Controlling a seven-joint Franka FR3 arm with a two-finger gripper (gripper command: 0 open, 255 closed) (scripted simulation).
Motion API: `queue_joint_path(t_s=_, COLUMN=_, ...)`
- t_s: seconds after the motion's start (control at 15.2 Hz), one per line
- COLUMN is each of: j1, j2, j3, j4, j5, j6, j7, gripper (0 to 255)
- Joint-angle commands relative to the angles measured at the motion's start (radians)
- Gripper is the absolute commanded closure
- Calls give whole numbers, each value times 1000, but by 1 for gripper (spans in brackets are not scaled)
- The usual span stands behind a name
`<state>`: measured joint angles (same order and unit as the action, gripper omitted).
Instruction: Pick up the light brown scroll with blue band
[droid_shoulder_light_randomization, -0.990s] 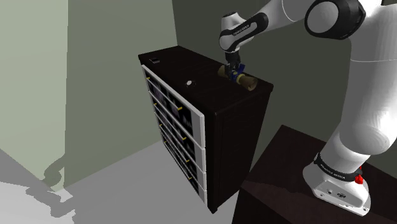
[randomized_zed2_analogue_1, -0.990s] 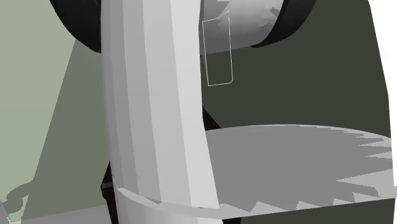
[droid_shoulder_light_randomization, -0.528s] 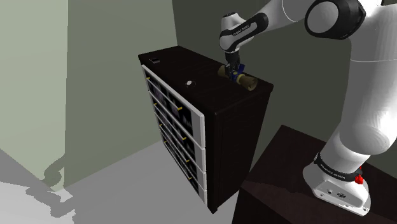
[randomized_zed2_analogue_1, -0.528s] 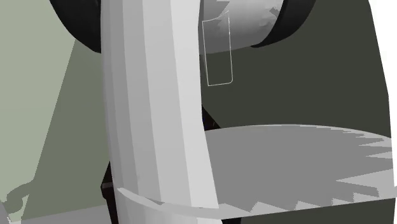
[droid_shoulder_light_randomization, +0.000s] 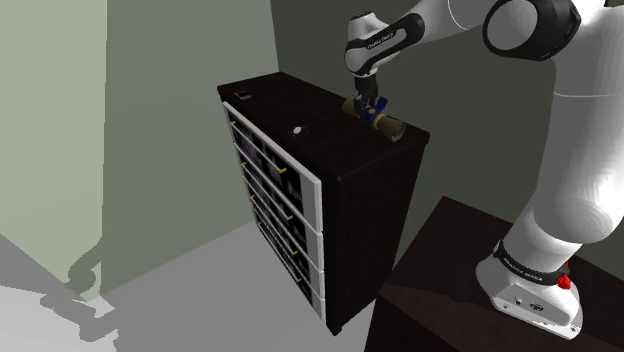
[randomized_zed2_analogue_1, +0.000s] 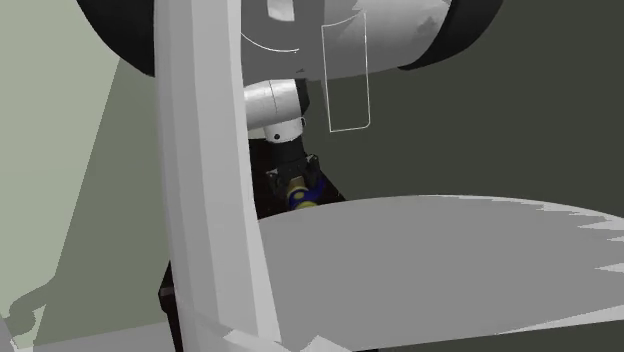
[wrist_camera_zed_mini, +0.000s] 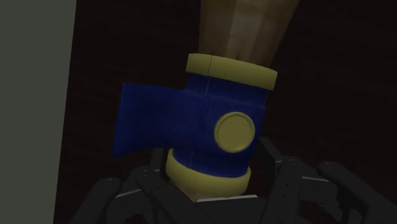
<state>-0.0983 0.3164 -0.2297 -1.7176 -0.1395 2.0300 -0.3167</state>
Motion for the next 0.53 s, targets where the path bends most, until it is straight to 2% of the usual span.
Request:
queue_joint_path(t_s=0.0, j1=0, j2=-7, j3=-1, j4=17, j5=0, j6=-23, j7=-4, gripper=255)
queue_joint_path(t_s=0.46, j1=1, j2=-29, j3=-2, j4=81, j5=0, j6=-108, j7=-16, gripper=255)
